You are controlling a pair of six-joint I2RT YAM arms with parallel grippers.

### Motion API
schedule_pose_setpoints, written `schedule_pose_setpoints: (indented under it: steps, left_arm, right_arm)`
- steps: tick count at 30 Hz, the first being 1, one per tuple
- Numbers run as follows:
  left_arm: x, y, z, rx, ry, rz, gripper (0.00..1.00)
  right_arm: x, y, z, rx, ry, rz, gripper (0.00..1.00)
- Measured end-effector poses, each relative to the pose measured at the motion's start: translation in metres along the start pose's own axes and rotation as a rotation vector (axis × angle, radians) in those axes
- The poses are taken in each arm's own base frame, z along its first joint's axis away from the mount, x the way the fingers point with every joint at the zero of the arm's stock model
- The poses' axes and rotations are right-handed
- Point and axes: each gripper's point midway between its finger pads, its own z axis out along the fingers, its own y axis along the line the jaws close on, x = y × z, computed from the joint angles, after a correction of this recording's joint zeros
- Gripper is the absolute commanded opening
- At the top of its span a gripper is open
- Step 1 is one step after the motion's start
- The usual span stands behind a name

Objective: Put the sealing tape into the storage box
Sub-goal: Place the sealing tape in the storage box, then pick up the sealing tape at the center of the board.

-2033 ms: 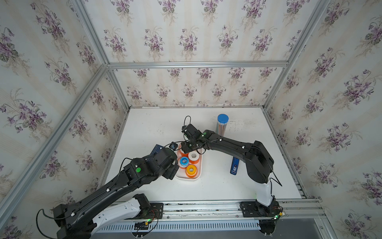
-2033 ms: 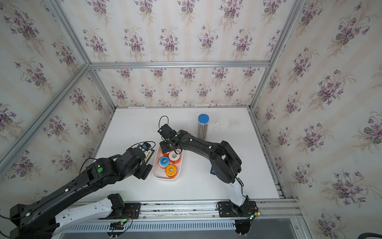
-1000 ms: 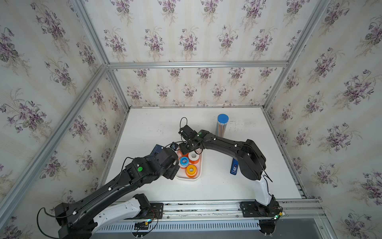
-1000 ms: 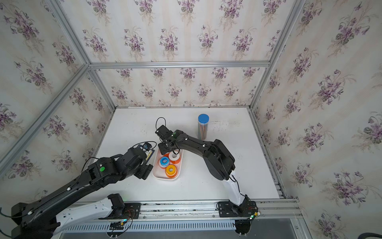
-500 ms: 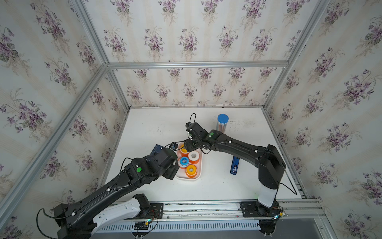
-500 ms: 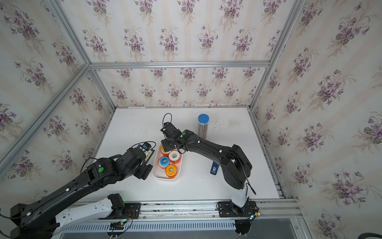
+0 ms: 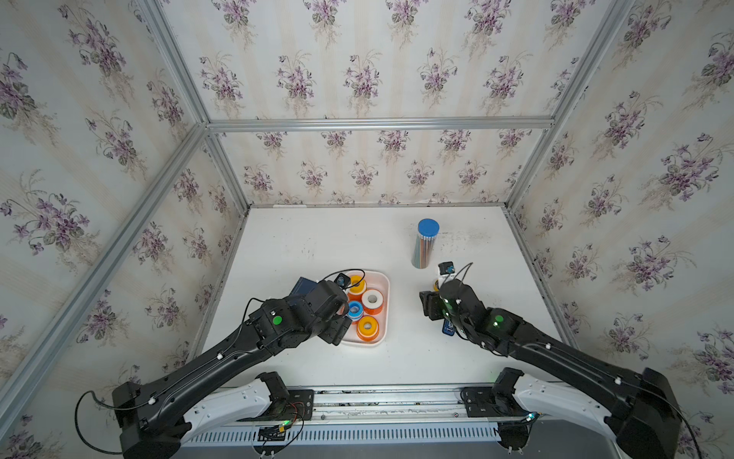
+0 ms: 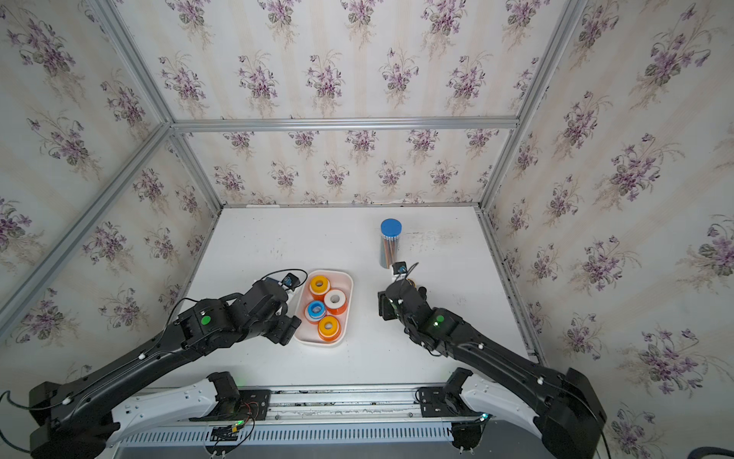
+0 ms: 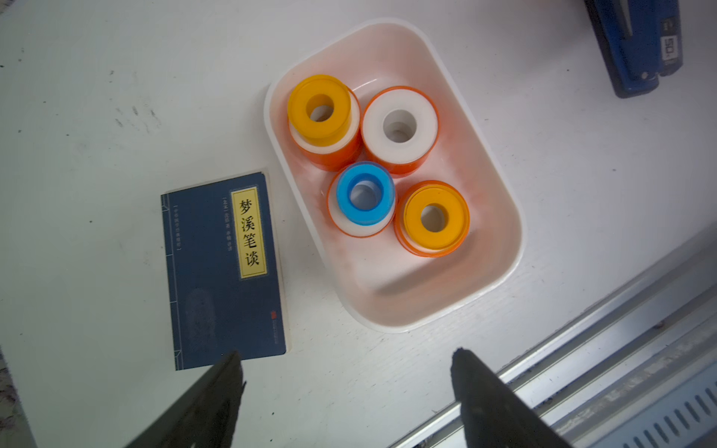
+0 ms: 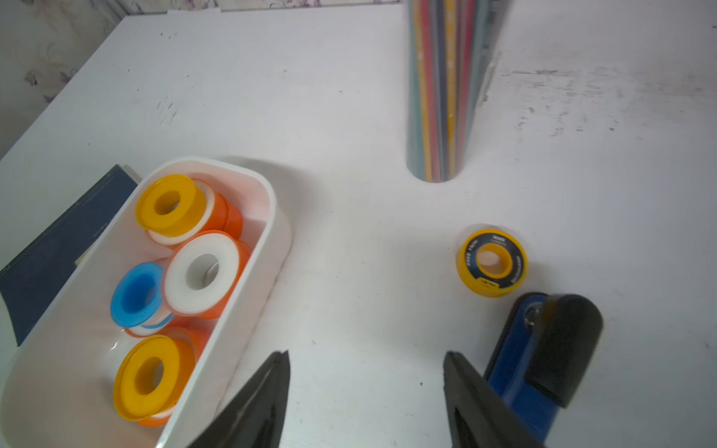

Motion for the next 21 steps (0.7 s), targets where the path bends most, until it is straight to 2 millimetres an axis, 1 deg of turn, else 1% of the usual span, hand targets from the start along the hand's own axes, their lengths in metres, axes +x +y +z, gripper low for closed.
schedule_pose_setpoints:
  steps: [3, 4, 8, 11, 12, 15, 21]
  left_arm:
    - [-0.013, -0.021, 0.009, 0.075, 0.012, 0.004, 0.80]
    - [-0.018, -0.028, 0.012, 0.096, 0.013, 0.009, 0.80]
    - [-0.049, -0.063, 0.030, 0.163, 0.031, 0.045, 0.78]
    - [-0.074, -0.092, 0.050, 0.188, 0.050, 0.077, 0.77]
    - [-0.082, -0.104, 0.059, 0.199, 0.056, 0.084, 0.75]
    - [-0.099, -0.128, 0.088, 0.207, 0.094, 0.104, 0.74]
    - [-0.132, -0.160, 0.142, 0.209, 0.129, 0.109, 0.72]
  right_arm:
    - [0.014, -0.029, -0.013, 0.043, -0.076, 0.071, 0.66]
    - [0.017, -0.035, -0.017, 0.050, -0.103, 0.097, 0.66]
    - [0.024, -0.060, -0.031, 0.058, -0.226, 0.231, 0.64]
    - [0.029, -0.075, -0.036, 0.073, -0.293, 0.324, 0.64]
    - [0.030, -0.079, -0.038, 0.078, -0.311, 0.350, 0.64]
    - [0.030, -0.085, -0.041, 0.081, -0.346, 0.409, 0.63]
    - [0.033, -0.089, -0.040, 0.093, -0.354, 0.449, 0.63]
